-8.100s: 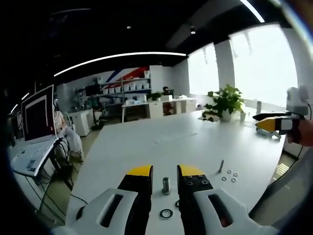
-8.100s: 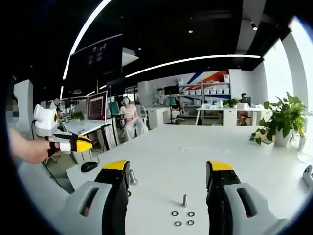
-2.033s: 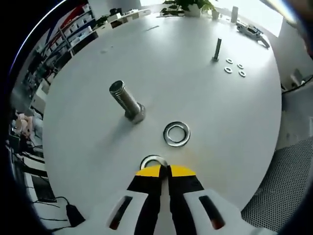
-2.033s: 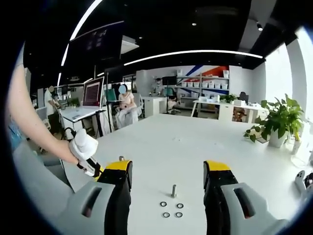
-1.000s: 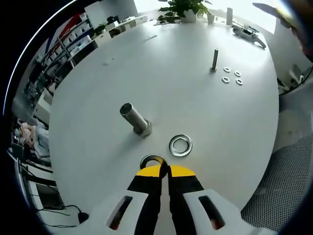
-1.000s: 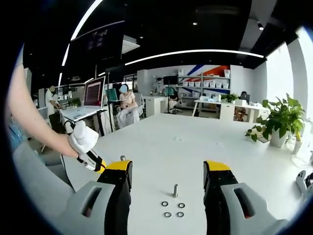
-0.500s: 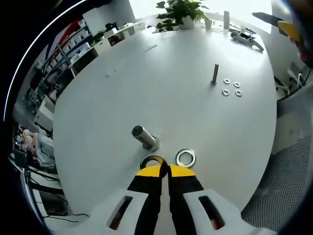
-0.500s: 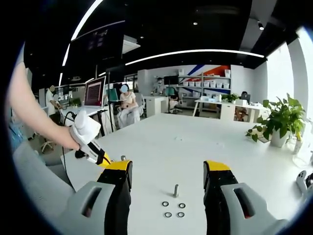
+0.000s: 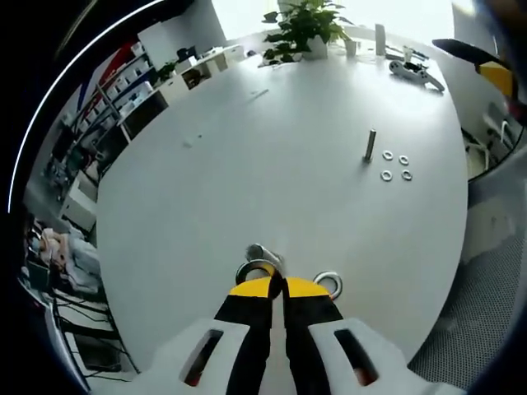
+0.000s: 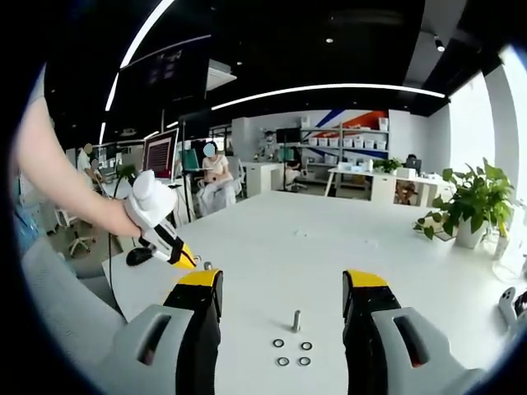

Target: Place the washer onto the threaded stud by aligning its center hole with the stud, sliding it down to the base, and recovering from edge contact or off-axis alignment until the washer reaches the visible bottom stop.

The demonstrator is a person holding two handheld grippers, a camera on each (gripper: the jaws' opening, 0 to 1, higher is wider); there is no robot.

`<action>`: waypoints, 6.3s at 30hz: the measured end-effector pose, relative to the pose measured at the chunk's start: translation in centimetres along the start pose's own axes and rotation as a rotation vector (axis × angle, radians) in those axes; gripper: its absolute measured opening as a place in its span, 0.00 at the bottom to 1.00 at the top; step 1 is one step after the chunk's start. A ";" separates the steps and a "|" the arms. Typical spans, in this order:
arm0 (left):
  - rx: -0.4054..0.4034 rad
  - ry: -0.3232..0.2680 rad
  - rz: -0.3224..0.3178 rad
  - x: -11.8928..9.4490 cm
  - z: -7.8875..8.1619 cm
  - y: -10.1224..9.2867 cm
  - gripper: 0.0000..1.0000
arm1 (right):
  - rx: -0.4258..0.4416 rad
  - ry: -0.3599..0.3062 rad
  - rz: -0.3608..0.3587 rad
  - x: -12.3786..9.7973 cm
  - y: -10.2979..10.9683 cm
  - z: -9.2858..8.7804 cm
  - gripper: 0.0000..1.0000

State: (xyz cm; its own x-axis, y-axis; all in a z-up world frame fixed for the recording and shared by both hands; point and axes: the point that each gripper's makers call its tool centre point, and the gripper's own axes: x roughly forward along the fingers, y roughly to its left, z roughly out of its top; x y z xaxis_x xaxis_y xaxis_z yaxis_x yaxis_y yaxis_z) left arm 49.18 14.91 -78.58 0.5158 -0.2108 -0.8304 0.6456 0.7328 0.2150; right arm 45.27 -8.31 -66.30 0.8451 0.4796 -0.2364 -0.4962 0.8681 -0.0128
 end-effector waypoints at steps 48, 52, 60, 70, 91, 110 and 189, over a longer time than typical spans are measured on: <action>0.065 0.052 -0.048 1.8 1.5 0.3 0.02 | -0.005 0.009 -0.001 0.0 -0.1 -0.2 0.61; 0.070 0.062 -0.052 1.9 1.4 0.2 0.02 | -0.004 0.010 0.000 0.0 -0.1 -0.2 0.61; 0.078 0.075 -0.054 2.0 1.2 0.2 0.02 | -0.002 0.011 0.000 0.0 -0.1 -0.3 0.61; 0.076 0.082 -0.059 2.1 1.1 0.1 0.02 | -0.001 0.011 0.001 0.0 -0.1 -0.3 0.61; 0.088 0.096 -0.046 2.2 0.9 0.1 0.02 | 0.007 0.014 0.003 0.0 -0.1 -0.4 0.61; 0.082 0.081 -0.038 2.2 1.2 0.1 0.02 | 0.008 0.017 0.005 0.1 -0.1 -0.5 0.61; -0.439 -0.525 0.154 -6.8 5.6 1.0 0.13 | 0.015 0.041 0.002 0.4 -0.2 -1.3 0.62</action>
State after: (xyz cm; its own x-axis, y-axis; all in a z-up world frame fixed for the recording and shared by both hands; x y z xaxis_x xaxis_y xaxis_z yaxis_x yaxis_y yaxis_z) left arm 49.47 13.44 -69.83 0.8583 -0.2873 -0.4252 0.3134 0.9496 -0.0089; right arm 45.47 -8.44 -67.61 0.8353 0.4756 -0.2760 -0.4942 0.8694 0.0024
